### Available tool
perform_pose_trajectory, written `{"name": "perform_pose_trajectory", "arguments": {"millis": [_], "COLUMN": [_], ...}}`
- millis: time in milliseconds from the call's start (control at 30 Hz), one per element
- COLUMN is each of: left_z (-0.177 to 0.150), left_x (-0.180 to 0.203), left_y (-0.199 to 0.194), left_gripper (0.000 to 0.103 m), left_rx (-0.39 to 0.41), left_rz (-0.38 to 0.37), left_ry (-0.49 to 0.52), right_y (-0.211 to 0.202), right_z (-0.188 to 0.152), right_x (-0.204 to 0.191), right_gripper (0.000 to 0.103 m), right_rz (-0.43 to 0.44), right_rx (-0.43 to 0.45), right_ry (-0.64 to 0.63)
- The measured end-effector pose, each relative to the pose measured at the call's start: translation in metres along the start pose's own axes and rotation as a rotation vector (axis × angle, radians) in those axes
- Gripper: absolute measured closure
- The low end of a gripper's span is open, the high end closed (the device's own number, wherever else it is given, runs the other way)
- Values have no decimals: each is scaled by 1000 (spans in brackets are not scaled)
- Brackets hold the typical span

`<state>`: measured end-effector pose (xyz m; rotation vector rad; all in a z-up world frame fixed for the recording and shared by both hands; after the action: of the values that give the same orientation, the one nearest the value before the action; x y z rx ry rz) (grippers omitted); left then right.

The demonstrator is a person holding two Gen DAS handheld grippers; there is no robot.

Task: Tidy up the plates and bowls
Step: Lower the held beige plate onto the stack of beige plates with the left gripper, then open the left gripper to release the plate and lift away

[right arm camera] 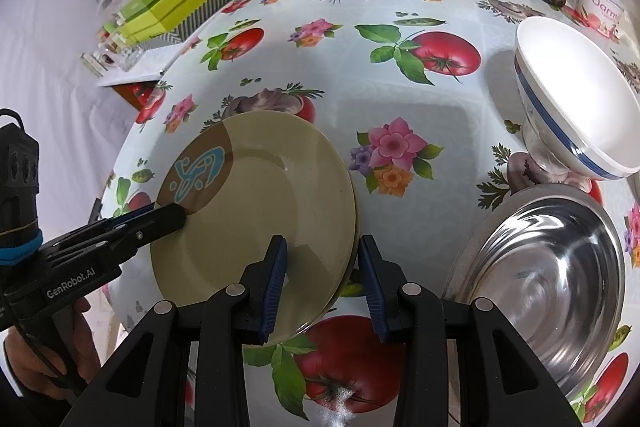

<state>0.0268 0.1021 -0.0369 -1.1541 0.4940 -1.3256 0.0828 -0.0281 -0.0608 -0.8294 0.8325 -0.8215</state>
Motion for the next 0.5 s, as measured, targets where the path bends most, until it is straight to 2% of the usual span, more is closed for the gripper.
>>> {"name": "perform_pose_trajectory", "arguments": {"millis": [200,500], "left_z": [0,4], "left_x": [5,-5], "left_y": [0,-2], "left_gripper": [66,65], "left_rx": [8,21], "left_rz": [33,42], "left_ry": [19,4], "right_y": [2,7], "right_z": [3,7], "right_x": [-5,-13], "right_gripper": [67,66], "right_rz": [-11,5], "right_rx": [4,5], "right_ry": [-1,-24]}}
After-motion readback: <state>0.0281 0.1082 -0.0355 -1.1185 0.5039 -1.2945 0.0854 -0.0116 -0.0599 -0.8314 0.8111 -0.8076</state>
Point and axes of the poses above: each gripper's, at about its wrist camera, not at the fingertips, and y roughly the way its jaws point, x to its right, z to its top, the point moved 1 cm from there along y, roughly the way its jaws point, and after that the axes turned 2 degrees about z, right-handed, at the moved point
